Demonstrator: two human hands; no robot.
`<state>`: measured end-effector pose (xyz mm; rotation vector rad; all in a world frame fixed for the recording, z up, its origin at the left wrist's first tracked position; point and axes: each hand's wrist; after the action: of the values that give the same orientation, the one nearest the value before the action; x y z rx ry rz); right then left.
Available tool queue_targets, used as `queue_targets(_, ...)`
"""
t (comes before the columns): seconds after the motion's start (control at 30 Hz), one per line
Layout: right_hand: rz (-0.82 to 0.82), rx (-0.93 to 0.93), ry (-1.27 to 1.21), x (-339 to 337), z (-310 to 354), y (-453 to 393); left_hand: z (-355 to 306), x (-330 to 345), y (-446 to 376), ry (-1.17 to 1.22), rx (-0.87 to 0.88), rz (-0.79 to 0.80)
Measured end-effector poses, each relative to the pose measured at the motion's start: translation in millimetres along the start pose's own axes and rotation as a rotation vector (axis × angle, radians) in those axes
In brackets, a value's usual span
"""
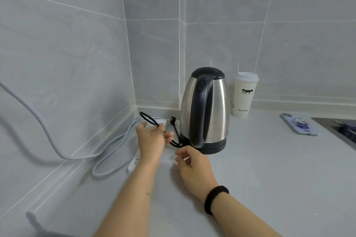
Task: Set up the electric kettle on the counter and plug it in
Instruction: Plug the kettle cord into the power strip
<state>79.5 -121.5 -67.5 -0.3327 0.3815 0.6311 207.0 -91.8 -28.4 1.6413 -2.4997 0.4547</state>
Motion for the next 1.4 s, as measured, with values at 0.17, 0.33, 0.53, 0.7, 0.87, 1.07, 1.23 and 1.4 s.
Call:
queue_targets(0.17,-0.012,0.047,-0.035,1.8,-1.7,-0.3,-1.1,-5.1,9.8,-0.069,0.119,0.072)
queue_targets(0.33,-0.013,0.041,-0.083,1.4,0.6,1.0,2.6,-12.7,25.7,-0.333,0.442,0.107)
queue_targets(0.53,-0.050,-0.004,-0.150,-2.2,6.7,7.6,-4.0,-29.5,47.0,-0.404,0.627,0.198)
queue_targets(0.7,-0.046,0.052,-0.234,-4.6,7.9,9.3,2.8,-47.4,63.3,-0.449,0.683,0.258)
queue_targets(0.87,0.002,0.121,-0.304,-6.2,8.4,7.6,15.1,-52.0,72.5,-0.581,0.654,0.463)
queue_targets(1.07,0.088,0.139,-0.371,-7.6,8.7,9.7,20.0,-56.0,78.2,-0.731,0.632,0.674)
queue_targets(1.23,0.100,0.166,-0.307,-8.9,8.3,12.1,13.8,-57.3,88.1,-0.933,0.599,0.694)
queue_targets(1.4,0.127,0.203,-0.480,-11.4,9.5,15.3,8.6,-60.6,96.3,-0.935,0.672,0.639)
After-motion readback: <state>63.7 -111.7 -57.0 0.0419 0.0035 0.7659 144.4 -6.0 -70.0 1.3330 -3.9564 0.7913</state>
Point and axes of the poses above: each hand's wrist, its own y-axis away from the middle knuckle, its own x-axis out of the palm, z = x × y, and after that the axes turned 8 degrees about x, right-handed
